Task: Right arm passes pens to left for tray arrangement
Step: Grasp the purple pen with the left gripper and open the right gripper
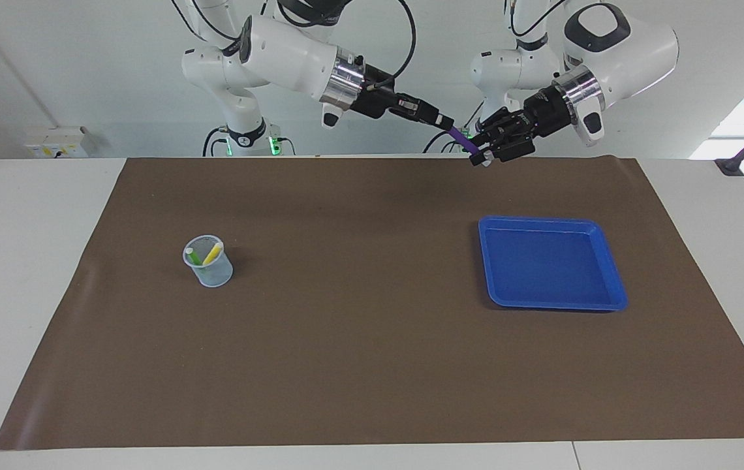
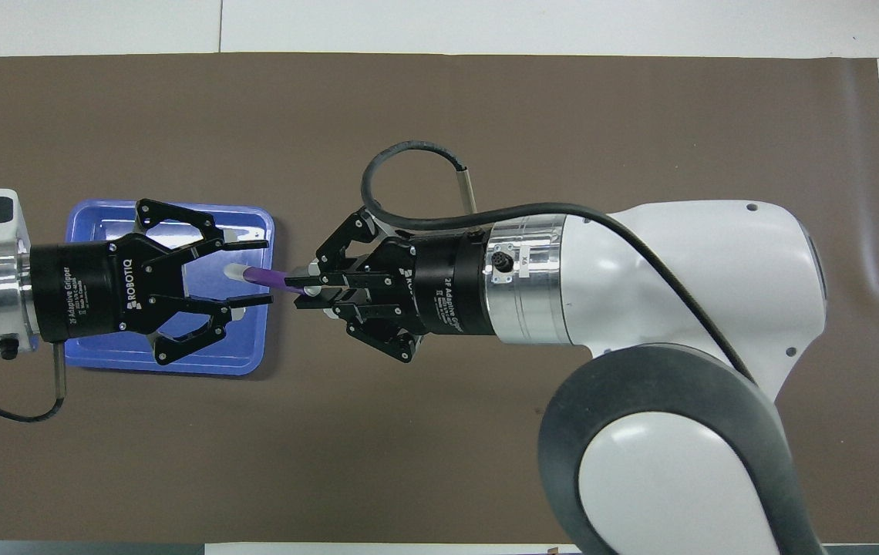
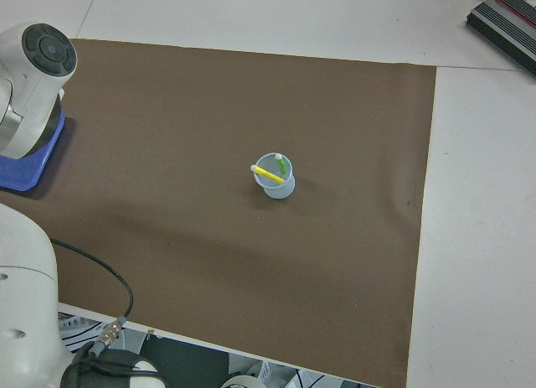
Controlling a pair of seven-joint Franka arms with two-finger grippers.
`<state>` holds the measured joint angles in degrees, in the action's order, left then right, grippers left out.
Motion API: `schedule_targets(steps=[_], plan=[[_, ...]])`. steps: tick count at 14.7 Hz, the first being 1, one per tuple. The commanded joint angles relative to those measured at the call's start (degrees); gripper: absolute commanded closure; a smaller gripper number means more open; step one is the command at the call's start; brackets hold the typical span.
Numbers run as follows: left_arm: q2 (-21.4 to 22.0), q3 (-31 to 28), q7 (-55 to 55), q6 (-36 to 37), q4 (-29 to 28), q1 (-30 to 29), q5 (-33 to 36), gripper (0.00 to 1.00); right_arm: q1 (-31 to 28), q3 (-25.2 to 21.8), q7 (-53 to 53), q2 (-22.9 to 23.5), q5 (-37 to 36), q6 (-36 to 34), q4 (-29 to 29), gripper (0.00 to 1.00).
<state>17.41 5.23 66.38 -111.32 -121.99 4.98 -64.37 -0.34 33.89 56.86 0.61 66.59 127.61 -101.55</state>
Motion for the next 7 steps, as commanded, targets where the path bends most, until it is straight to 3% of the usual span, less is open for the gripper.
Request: schedule_targets(steps=[1, 2, 7], plan=[[1.84, -0.22, 1.03, -0.47, -1.85, 0.47, -0.85, 0.92, -0.54, 0.91, 0.80, 0.54, -0.58, 0.71, 0.65, 1.00], [1.93, -0.22, 1.30, -0.47, -1.85, 0.29, -0.85, 1.00, -0.54, 0.91, 0.80, 0.54, -0.59, 0.71, 0.65, 1.00], [1.93, -0.22, 1.91, -0.56, -1.85, -0.15, -0.76, 1.00, -0.63, 0.91, 0.36, 0.54, -0.76, 0.54, 0.65, 1.00]])
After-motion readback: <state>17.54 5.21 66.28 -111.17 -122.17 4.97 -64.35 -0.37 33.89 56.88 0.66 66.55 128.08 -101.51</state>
